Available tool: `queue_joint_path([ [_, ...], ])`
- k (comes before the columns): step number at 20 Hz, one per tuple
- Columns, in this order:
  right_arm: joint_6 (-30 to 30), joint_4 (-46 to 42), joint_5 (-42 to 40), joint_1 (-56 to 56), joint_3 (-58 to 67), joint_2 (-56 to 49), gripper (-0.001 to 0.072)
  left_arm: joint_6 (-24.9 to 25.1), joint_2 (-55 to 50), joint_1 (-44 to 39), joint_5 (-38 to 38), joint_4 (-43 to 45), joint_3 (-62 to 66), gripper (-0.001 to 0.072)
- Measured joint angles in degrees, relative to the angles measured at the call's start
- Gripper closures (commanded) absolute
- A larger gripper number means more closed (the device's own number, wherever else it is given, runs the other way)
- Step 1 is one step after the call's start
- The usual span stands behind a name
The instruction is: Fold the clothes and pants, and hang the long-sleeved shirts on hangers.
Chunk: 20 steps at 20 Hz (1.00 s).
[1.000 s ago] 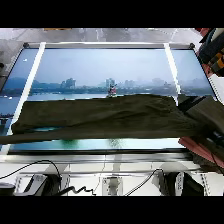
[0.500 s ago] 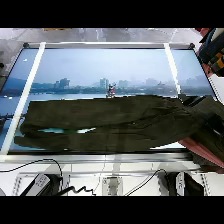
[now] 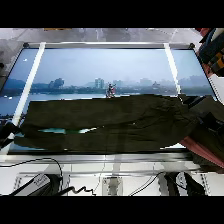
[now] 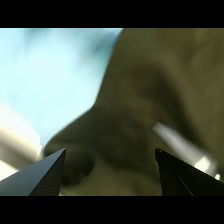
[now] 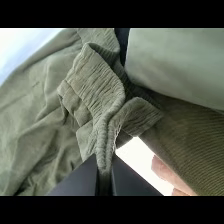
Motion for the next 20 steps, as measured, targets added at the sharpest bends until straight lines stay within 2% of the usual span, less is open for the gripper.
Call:
queue_joint_path([
  [5, -0.94, -0.11, 1.03, 0.00, 0.00, -0.28, 0.0680, 5.44, -0.42, 4.04, -6.82, 2.43, -0.02, 0.0099],
  [13, -1.25, -0.09, 2.49, 0.00, 0.00, -0.28, 0.0680, 16.79, -1.33, 11.56, -10.78, -1.90, -0.55, 0.0103],
  [17, -1.27, -0.04, 2.67, 0.00, 0.00, -0.28, 0.0680, 21.22, -4.15, 12.24, -12.79, -4.31, -2.93, 0.0405],
  [18, -1.27, -0.02, 2.69, 0.00, 0.00, -0.28, 0.0680, 22.18, -4.83, 12.31, -12.92, -4.90, -3.39, 0.0607],
  [19, -1.27, 0.09, 2.69, 0.00, 0.00, -0.28, 0.0680, 22.88, -5.29, 12.33, -13.09, -5.35, -3.63, 0.0684],
  [20, -1.27, 0.13, 2.71, 0.00, 0.00, -0.28, 0.0680, 23.80, -5.64, 12.37, -13.53, -5.66, -3.61, 0.0685],
])
